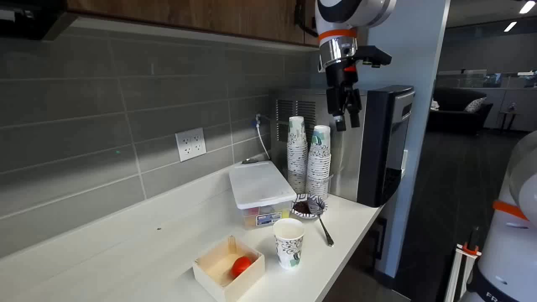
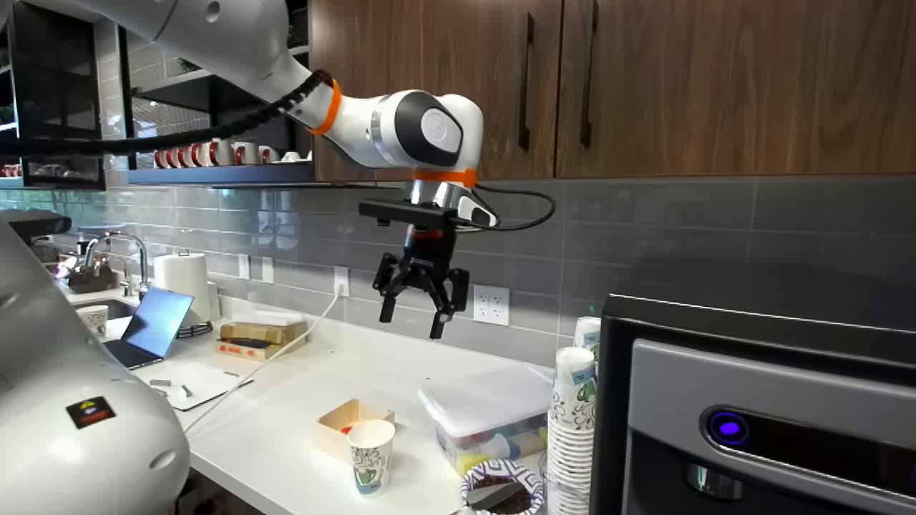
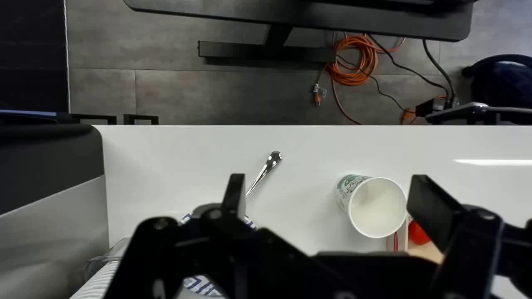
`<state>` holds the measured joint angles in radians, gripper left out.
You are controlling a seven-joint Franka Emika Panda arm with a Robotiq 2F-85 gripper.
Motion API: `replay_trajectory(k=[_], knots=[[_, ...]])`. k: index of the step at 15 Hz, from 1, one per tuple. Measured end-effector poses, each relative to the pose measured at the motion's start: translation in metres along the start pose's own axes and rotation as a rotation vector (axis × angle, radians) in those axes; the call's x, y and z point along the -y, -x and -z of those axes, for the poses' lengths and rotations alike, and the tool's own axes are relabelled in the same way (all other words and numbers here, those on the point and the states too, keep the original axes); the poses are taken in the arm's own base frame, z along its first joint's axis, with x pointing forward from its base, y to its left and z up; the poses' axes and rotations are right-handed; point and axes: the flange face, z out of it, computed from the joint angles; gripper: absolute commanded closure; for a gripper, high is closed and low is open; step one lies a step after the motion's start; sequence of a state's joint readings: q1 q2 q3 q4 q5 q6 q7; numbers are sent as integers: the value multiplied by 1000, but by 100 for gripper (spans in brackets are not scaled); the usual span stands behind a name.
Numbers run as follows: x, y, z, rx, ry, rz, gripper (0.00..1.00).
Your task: Remove the white lid from the clear lunchbox
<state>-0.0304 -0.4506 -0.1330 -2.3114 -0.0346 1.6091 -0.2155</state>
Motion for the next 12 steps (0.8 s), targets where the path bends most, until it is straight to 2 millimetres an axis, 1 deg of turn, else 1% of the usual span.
replay_trajectory(k=[8, 10, 12], knots=[[1, -1, 0, -1, 4, 3, 0], [9, -8, -1, -4, 49, 11, 0], [24, -24, -1, -24, 145, 19, 0]])
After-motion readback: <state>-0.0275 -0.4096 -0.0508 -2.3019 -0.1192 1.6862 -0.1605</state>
